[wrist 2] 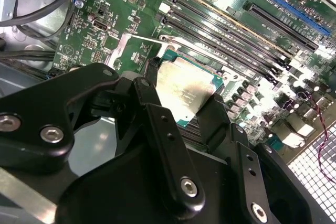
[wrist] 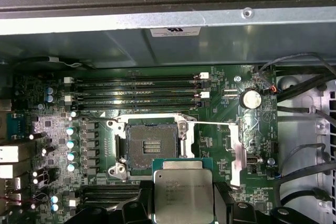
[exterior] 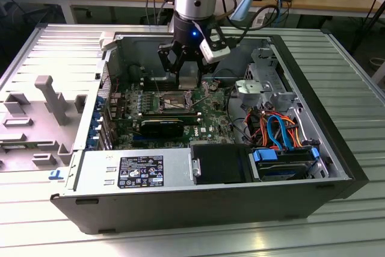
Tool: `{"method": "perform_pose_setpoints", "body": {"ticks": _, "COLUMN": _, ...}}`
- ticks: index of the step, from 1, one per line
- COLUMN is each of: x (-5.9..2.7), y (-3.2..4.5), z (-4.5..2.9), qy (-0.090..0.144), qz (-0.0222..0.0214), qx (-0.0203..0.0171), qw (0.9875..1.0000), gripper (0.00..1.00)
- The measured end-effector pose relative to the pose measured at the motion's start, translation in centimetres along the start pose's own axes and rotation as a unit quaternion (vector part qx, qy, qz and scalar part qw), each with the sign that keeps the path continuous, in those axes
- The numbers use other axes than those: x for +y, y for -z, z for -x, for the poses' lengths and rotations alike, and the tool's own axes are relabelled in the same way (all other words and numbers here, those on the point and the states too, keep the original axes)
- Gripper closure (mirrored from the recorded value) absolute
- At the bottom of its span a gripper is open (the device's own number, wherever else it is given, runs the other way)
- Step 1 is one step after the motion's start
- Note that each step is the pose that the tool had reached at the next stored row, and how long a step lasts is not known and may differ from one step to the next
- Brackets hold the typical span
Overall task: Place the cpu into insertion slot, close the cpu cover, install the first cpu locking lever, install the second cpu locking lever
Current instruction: 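Place the cpu into insertion slot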
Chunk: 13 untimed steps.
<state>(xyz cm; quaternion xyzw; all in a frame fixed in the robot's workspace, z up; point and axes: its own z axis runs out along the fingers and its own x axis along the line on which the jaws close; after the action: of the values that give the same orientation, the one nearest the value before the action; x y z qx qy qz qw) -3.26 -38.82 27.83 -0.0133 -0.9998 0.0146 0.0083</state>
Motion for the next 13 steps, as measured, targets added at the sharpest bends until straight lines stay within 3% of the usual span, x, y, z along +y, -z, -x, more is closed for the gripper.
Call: {"method": "perform_pose_setpoints", "body": {"ticks": 13, "x": 0.01, "y": -0.32, "z": 0.01, "qy": 0.0, "qz": -0.0001, "qx": 0.0, "qw": 1.0, "gripper": 0.46}}
